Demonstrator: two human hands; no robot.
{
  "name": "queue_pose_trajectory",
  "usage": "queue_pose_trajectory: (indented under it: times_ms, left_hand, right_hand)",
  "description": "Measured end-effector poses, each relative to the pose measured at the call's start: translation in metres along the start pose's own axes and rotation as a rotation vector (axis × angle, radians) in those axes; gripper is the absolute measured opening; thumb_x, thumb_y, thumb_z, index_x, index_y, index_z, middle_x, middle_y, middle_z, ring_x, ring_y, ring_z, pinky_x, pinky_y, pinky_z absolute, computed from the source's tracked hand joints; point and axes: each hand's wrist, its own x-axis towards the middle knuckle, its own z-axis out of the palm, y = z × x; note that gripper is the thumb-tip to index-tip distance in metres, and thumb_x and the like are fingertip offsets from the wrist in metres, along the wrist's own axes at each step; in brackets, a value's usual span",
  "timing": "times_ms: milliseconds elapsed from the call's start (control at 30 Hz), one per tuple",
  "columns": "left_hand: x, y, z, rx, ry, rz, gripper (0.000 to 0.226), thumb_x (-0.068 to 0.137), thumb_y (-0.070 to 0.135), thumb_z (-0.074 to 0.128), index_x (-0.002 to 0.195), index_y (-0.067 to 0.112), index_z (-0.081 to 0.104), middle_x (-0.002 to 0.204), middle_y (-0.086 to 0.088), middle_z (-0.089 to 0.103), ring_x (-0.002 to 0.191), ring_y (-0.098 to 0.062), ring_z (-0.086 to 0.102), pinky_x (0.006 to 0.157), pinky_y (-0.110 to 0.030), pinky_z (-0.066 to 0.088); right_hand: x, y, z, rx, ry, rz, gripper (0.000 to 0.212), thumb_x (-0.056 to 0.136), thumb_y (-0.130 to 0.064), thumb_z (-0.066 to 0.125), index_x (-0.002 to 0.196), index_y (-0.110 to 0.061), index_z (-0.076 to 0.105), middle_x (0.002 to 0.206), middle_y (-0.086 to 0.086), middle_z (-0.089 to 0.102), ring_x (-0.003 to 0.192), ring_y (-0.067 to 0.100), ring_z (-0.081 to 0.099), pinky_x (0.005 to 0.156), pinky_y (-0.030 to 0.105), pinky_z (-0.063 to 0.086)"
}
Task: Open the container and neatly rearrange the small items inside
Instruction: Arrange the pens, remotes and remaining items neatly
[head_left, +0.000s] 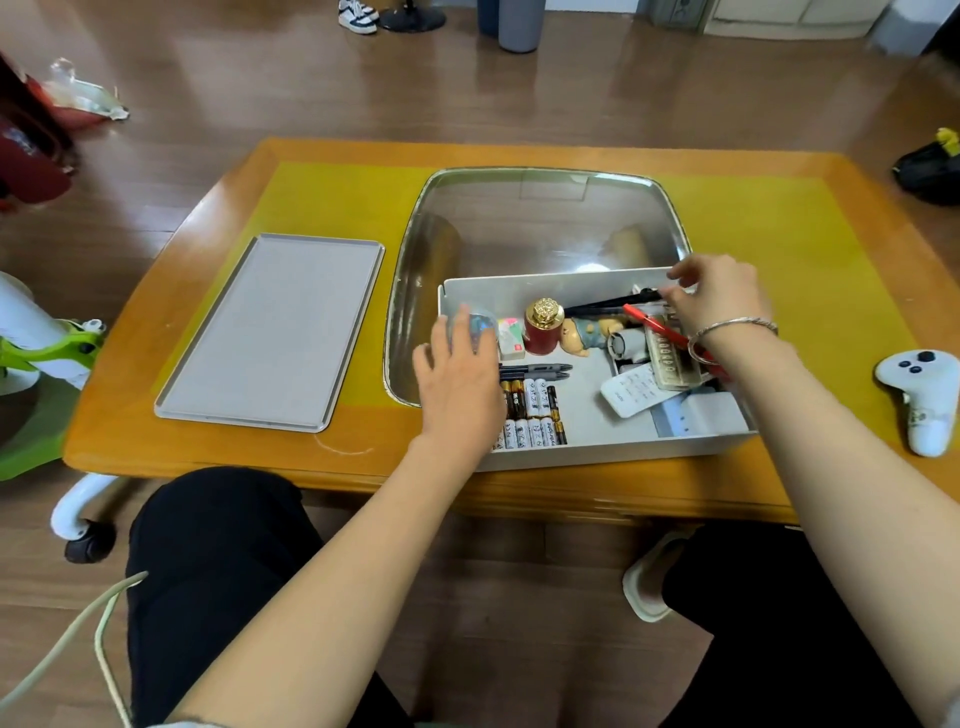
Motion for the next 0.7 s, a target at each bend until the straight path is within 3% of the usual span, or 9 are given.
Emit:
queue_pose_trajectory:
  times_ms: [67, 100, 200, 300, 467, 600, 700]
  left_hand:
    - [0.002, -0.006, -0.002, -0.015, -0.067, -0.097, 0.083, 0.082, 0.01, 0.064, 0.149, 0.018, 0.016, 0.158, -0.015, 0.007, 0.143, -0.037, 0.013, 0.112, -0.052, 0.022]
    - [0.003, -0.009, -0.003, -0.042, -0.097, -0.135, 0.093, 0.082, 0.01, 0.066, 0.151, 0.019, 0.006, 0.158, -0.017, 0.008, 0.14, -0.038, 0.023, 0.109, -0.051, 0.029]
    - [0.004, -0.018, -0.002, -0.12, -0.154, -0.193, 0.102, 0.084, 0.008, 0.064, 0.151, 0.017, -0.012, 0.146, -0.019, 0.035, 0.108, -0.032, 0.058, 0.079, -0.041, 0.052]
    - [0.005, -0.023, 0.0, -0.053, -0.172, -0.206, 0.092, 0.09, 0.012, 0.059, 0.151, 0.012, -0.01, 0.118, -0.014, 0.058, 0.09, -0.025, 0.062, 0.062, -0.034, 0.044]
    - [0.008, -0.023, 0.004, -0.086, -0.144, -0.194, 0.09, 0.089, 0.01, 0.059, 0.152, 0.011, -0.006, 0.113, -0.014, 0.061, 0.092, -0.027, 0.063, 0.07, -0.038, 0.05]
    - [0.015, -0.027, 0.007, -0.092, -0.154, -0.177, 0.09, 0.089, 0.01, 0.059, 0.152, 0.013, -0.006, 0.111, -0.014, 0.061, 0.089, -0.027, 0.063, 0.065, -0.036, 0.048]
    - [0.016, -0.026, 0.007, -0.169, -0.166, -0.203, 0.088, 0.089, 0.01, 0.059, 0.152, 0.014, -0.002, 0.124, -0.015, 0.056, 0.103, -0.029, 0.06, 0.077, -0.041, 0.052]
  right_hand:
    - [0.005, 0.002, 0.005, -0.015, -0.064, 0.045, 0.023, 0.088, -0.029, 0.063, 0.11, -0.021, 0.066, 0.112, 0.009, 0.067, 0.104, 0.031, 0.059, 0.086, 0.038, 0.05]
    - [0.007, 0.003, 0.008, -0.018, -0.088, 0.051, 0.024, 0.088, -0.028, 0.062, 0.11, -0.02, 0.066, 0.112, 0.01, 0.067, 0.105, 0.032, 0.059, 0.087, 0.039, 0.05]
    - [0.009, 0.004, 0.013, -0.051, -0.108, 0.044, 0.019, 0.088, -0.027, 0.062, 0.105, -0.022, 0.069, 0.107, 0.01, 0.069, 0.103, 0.033, 0.059, 0.087, 0.04, 0.049]
    - [0.011, 0.007, 0.014, -0.001, -0.095, 0.036, 0.016, 0.086, -0.024, 0.064, 0.1, -0.021, 0.071, 0.103, 0.007, 0.071, 0.1, 0.031, 0.061, 0.086, 0.039, 0.049]
    - [0.011, 0.013, 0.011, 0.263, 0.066, -0.042, 0.012, 0.086, -0.016, 0.064, 0.097, -0.014, 0.07, 0.097, 0.008, 0.069, 0.077, 0.016, 0.057, 0.076, 0.026, 0.043]
    - [0.0, 0.014, 0.001, 0.427, 0.196, -0.115, 0.012, 0.087, -0.013, 0.063, 0.097, -0.012, 0.069, 0.099, 0.007, 0.066, 0.077, 0.013, 0.056, 0.071, 0.017, 0.04]
    - [-0.012, 0.007, -0.008, 0.525, 0.199, -0.157, 0.012, 0.086, -0.013, 0.064, 0.097, -0.011, 0.069, 0.092, 0.0, 0.065, 0.07, 0.001, 0.052, 0.068, 0.006, 0.039]
